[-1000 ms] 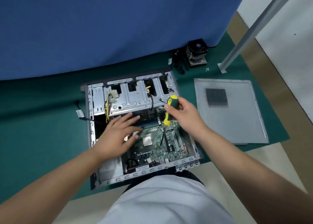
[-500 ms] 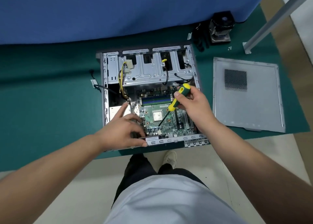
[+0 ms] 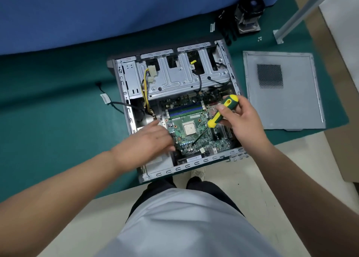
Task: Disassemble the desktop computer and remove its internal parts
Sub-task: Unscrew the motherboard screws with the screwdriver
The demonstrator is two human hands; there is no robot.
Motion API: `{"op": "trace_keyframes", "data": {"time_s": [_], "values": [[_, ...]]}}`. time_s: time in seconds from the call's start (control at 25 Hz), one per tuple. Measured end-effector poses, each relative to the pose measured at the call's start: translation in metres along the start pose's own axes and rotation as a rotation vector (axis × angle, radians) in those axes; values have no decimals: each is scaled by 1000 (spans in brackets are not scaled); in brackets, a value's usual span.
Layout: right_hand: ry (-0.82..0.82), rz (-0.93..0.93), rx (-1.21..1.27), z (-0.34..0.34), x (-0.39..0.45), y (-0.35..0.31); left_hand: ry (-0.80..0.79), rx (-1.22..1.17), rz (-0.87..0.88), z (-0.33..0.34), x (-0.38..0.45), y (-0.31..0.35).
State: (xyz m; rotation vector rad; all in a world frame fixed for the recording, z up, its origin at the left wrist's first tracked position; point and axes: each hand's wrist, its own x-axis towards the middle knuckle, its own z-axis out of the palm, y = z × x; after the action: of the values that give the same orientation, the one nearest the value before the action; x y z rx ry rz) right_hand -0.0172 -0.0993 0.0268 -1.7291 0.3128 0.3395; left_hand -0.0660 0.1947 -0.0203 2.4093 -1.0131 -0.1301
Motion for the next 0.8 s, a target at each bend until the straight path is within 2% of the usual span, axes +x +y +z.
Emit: {"op": "trace_keyframes", "data": {"time_s": [0.24,0.4,0.6,0.8], "values": [[-88,52,-71,20,-21,19,-20,-14,-315,-3,33,-8],[-171,-24,-222,28,-19,28,27,8,-568,8,50,-8],[-347,-175,-470,23,-22,40,18,68,-616,13,51,-7],[-381,-308,-575,24,-23,47,8,103,-629,13,54,-6]]}}
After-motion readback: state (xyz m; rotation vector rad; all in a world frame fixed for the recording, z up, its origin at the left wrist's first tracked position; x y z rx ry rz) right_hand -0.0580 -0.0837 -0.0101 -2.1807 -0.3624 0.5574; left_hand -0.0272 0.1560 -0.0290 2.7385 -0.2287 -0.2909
